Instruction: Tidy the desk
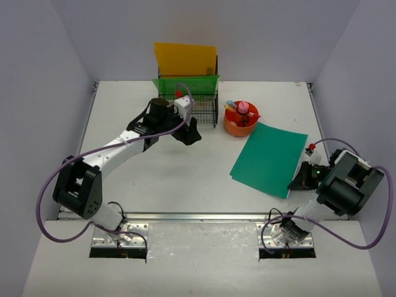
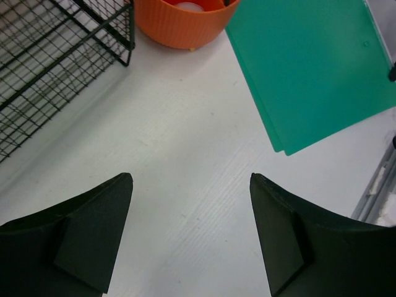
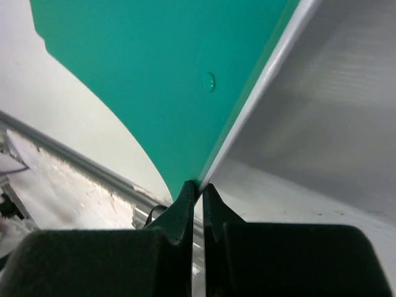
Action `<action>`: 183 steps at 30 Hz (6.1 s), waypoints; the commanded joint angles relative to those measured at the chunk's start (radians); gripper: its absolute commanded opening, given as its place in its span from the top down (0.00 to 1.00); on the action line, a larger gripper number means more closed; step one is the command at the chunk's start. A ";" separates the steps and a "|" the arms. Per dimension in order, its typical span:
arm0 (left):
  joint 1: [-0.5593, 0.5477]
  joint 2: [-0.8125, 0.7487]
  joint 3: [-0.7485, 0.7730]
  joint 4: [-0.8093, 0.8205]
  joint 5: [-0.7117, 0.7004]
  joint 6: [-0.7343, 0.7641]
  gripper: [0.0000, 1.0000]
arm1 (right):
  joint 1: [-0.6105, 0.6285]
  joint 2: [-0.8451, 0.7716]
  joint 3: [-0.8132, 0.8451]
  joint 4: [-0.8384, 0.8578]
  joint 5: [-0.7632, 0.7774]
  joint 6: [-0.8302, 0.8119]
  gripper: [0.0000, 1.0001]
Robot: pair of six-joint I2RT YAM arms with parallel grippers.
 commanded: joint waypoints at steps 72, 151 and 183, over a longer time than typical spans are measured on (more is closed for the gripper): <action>-0.194 0.562 -0.075 0.343 0.171 -0.613 0.36 | 0.539 0.471 0.340 -0.117 -0.469 -0.111 0.46; 0.193 -0.804 -0.558 0.173 0.520 -0.675 0.05 | 0.564 -1.547 -0.205 0.153 -1.012 -1.329 1.00; 0.193 -0.607 -0.221 0.003 0.461 -0.349 0.00 | 0.558 -1.213 0.021 0.773 -0.821 0.058 1.00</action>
